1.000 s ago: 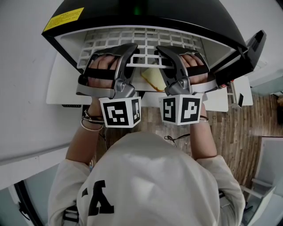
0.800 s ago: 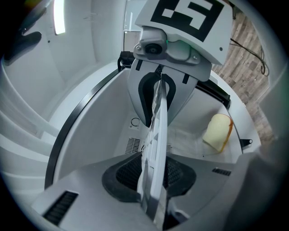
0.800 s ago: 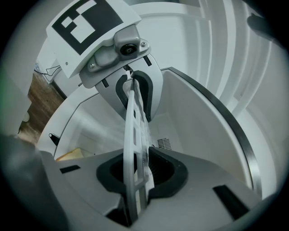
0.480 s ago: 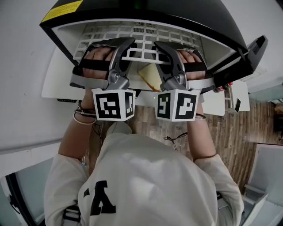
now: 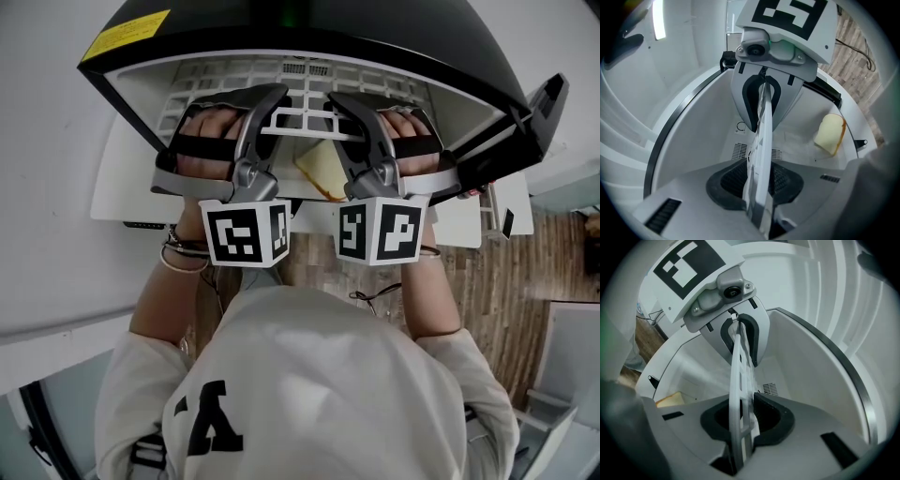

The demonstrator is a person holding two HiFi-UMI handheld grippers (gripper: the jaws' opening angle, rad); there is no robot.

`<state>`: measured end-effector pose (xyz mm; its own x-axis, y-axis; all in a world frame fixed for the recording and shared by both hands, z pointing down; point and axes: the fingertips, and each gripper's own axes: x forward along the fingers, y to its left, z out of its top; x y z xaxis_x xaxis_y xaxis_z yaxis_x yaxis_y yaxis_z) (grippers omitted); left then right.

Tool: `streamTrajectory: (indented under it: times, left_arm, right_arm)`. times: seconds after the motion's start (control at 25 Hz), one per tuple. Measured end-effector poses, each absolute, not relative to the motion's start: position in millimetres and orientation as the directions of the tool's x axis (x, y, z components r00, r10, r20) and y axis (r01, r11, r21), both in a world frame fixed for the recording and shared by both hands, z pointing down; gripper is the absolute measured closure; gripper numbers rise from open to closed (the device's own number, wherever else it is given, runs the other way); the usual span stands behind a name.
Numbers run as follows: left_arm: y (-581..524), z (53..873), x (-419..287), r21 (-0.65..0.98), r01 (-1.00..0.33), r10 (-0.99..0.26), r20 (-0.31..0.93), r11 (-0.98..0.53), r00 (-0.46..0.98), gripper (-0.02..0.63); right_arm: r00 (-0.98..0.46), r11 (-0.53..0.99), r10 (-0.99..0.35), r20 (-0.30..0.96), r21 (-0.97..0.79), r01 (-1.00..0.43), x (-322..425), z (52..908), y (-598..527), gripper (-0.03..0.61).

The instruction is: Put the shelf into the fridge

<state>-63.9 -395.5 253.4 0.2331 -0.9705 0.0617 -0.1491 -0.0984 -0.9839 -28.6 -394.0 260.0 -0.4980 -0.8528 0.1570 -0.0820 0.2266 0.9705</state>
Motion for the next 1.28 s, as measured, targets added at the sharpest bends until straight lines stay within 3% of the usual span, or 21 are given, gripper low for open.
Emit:
streamTrajectory:
  times: [1.28]
  left_arm:
    - [-417.2,253.8,-65.8,-0.986,-0.143,-0.972,0.046,-0.081,0.23,0.532]
  right_arm:
    - [-0.495,0.232,-0.854,0.162,0.969,-0.084,-30.1,260.5,-416.4,0.499]
